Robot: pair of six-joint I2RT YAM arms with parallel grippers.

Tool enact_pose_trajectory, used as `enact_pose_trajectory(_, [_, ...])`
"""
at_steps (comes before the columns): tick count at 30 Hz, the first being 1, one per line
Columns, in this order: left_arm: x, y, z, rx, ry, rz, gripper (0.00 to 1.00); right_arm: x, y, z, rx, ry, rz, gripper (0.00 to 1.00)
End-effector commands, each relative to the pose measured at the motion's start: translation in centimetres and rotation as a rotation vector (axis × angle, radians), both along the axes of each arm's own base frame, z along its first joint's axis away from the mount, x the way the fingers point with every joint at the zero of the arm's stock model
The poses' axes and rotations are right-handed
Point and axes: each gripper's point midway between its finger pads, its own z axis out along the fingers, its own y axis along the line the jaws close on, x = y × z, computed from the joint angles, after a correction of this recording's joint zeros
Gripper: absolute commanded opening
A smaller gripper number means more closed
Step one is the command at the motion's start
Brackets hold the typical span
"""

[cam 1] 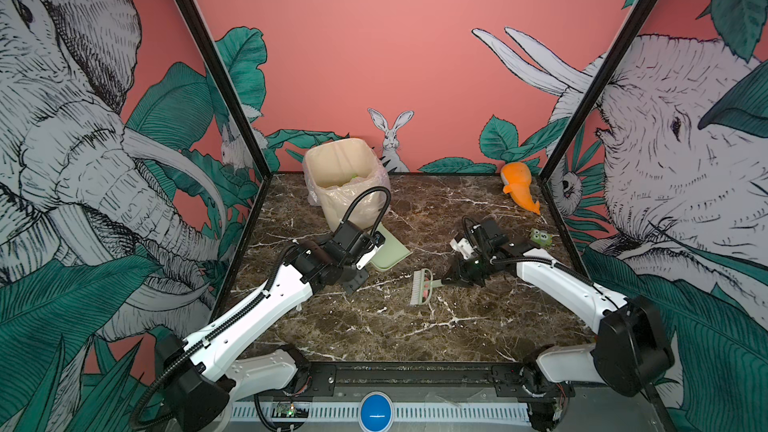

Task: Sweep away the paper scraps from the table
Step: 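Set the dustpan beside the pink scrap and bring the brush behind it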

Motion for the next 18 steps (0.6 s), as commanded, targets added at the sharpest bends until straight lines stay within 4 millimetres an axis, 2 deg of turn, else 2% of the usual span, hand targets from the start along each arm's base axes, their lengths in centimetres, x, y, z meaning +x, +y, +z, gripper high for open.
enact_pose_trajectory(1, [-0.4, -0.7, -1.0, -0.009, 0.024, 0.006, 0.04, -2.6, -3.2, -0.1, -0.093, 0.03, 0.061, 0.0])
enact_pose_trajectory(4, [-0.7, -1.5, -1.9, -0.013, 0.041, -0.01, 0.04, -3.5, -5.2, 0.8, -0.149, 0.03, 0.084, 0.0])
enact_pose_trajectory(9, [-2.0, -2.8, -4.2, 0.021, 0.091, -0.053, 0.04, -3.7, -6.7, 4.1, -0.201, -0.038, 0.105, 0.0])
enact_pose_trajectory(13, [-3.2, -4.7, -5.5, 0.04, 0.128, -0.116, 0.04, -3.2, -7.8, 6.5, -0.264, -0.1, 0.124, 0.0])
enact_pose_trajectory(18, [-4.5, -6.7, -6.8, 0.045, 0.176, -0.178, 0.04, -2.2, -9.7, 7.2, -0.401, -0.128, 0.171, 0.0])
